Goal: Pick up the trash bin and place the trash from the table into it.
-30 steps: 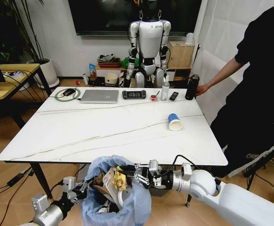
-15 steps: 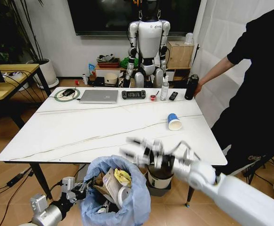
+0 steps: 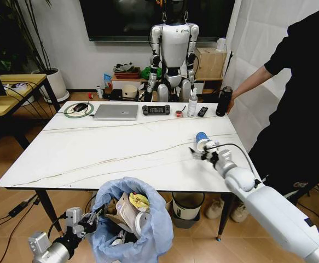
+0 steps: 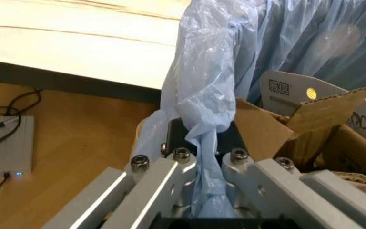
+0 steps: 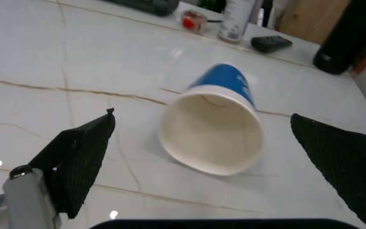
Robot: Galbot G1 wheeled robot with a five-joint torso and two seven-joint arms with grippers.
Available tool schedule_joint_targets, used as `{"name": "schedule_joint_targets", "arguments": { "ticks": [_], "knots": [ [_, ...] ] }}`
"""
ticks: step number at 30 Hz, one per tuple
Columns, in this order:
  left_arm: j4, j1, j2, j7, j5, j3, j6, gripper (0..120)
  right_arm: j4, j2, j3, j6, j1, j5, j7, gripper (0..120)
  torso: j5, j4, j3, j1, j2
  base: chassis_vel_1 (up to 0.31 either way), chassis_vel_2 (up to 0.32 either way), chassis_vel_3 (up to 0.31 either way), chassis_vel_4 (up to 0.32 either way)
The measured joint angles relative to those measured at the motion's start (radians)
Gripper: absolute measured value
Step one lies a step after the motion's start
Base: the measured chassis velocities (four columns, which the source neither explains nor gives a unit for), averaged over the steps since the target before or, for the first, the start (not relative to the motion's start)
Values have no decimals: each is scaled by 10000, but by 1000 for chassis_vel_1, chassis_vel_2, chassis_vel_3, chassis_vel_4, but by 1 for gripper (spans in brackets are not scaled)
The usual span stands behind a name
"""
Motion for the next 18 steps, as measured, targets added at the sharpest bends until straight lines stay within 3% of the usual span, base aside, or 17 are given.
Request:
{"name": "schedule_joint_targets", "arguments": {
  "ticks": [14,18],
  "knots": [
    [-126,142,-312,2,223,23,-24,0,-1623,199,74,865,576,-95,-321,100,0,4,0,0,0,0,0,0,0],
    [-144,178,-392,1,294,30,-39,0,-2293,408,-37,1197,973,-29,-767,86,-1,6,0,0,0,0,0,0,0]
  ]
}}
